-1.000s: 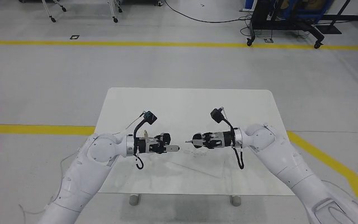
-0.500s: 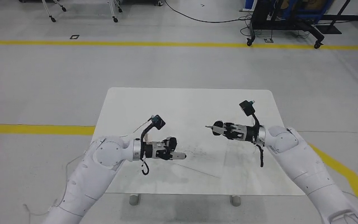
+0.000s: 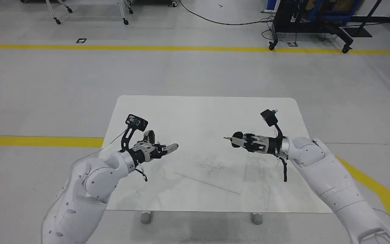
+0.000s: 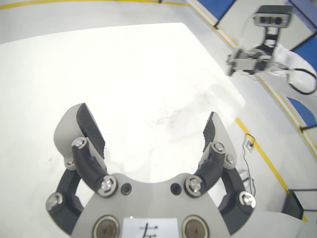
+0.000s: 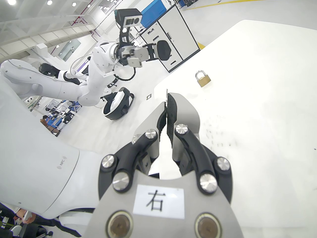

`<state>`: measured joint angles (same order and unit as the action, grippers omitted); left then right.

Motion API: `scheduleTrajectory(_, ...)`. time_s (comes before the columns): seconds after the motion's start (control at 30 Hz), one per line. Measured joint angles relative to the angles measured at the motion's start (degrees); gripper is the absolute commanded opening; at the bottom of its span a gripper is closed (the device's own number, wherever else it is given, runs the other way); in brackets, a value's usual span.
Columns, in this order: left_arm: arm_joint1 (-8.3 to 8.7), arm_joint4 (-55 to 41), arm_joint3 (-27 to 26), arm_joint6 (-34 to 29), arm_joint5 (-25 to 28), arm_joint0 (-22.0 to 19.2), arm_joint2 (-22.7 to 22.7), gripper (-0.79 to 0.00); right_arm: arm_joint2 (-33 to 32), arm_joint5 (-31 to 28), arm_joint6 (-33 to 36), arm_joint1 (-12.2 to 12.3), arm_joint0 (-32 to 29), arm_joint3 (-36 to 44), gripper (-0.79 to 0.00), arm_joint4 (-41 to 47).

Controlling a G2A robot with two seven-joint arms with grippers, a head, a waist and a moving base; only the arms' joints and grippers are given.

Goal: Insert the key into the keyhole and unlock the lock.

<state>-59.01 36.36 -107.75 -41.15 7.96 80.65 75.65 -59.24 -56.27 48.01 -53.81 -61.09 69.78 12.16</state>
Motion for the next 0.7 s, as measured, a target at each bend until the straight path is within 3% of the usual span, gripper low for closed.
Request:
scheduleTrajectory(0.13,-0.44,8.7,1.9,-0.6,-7.5,-1.3,-3.6,0.0,0.0,0.0,0.0,0.0,0.0,0.0,-0.785,0.0)
scheduleTrajectory(0.27,-1.53,14.7,5.6,-1.8,-13.9,-5.4,-9.3,0.0,0.0,0.0,0.0,0.0,0.0,0.0,-0.785,0.0)
scheduleTrajectory(0.7,-5.28,15.8,19.7,-6.7,-23.7,-17.5,-19.8,-0.145,0.0,0.0,0.0,0.0,0.0,0.0,-0.785,0.0)
